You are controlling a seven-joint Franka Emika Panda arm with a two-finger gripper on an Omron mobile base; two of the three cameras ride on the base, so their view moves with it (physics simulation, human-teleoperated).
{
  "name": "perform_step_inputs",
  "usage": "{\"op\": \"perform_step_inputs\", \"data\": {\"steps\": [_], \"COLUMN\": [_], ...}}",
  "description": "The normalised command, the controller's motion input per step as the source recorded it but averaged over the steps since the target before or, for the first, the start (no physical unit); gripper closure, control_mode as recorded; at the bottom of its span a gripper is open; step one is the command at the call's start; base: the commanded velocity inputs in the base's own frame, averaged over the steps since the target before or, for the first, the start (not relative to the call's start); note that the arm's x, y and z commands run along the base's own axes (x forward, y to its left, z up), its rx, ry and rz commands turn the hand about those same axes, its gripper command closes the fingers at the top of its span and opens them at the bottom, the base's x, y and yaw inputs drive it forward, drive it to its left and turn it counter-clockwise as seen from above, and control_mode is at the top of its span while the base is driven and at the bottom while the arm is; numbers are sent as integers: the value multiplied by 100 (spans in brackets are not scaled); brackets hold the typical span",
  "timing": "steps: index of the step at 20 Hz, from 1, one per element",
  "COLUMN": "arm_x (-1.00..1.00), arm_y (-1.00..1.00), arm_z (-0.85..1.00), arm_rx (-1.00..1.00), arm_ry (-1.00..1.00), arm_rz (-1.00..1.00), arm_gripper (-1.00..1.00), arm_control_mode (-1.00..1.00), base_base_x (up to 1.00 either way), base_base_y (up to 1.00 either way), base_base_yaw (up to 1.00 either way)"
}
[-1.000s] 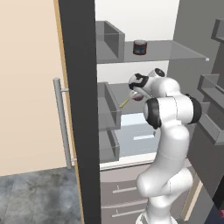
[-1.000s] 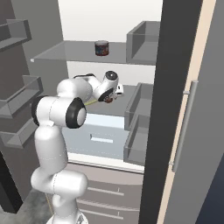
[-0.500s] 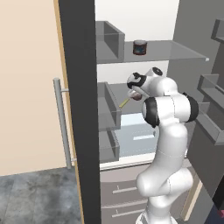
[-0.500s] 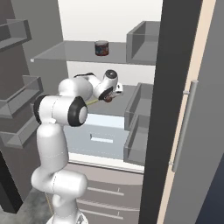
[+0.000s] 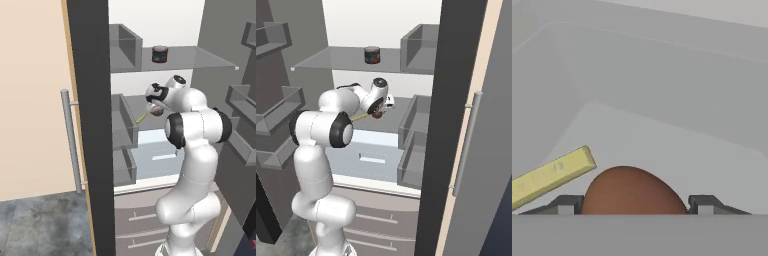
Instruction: Pick the egg and butter from the fridge and place them by the bowl for mixing.
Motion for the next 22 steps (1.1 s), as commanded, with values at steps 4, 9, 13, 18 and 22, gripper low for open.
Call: {"op": "perform_step_inputs", "data": {"steps": [4,9,13,18,22], "arm_x": [-77,-76,-62,-53,-54], "arm_y": [2,10,17,20,14], "arm_z": [21,31,39,46,54], "arm_rx": [0,-3,-2,-1,0], "arm_ry": [0,-18,-17,-1,0], "arm_rz": [0,0,-4,-15,-16], "arm_gripper": [100,100,100,100,100], "arm_control_mode": [-100,-100,-100,-100,-100], "base_base_x": [0,0,0,0,0], "base_base_y": [0,0,0,0,0], "base_base_yaw": [0,0,0,0,0]}}
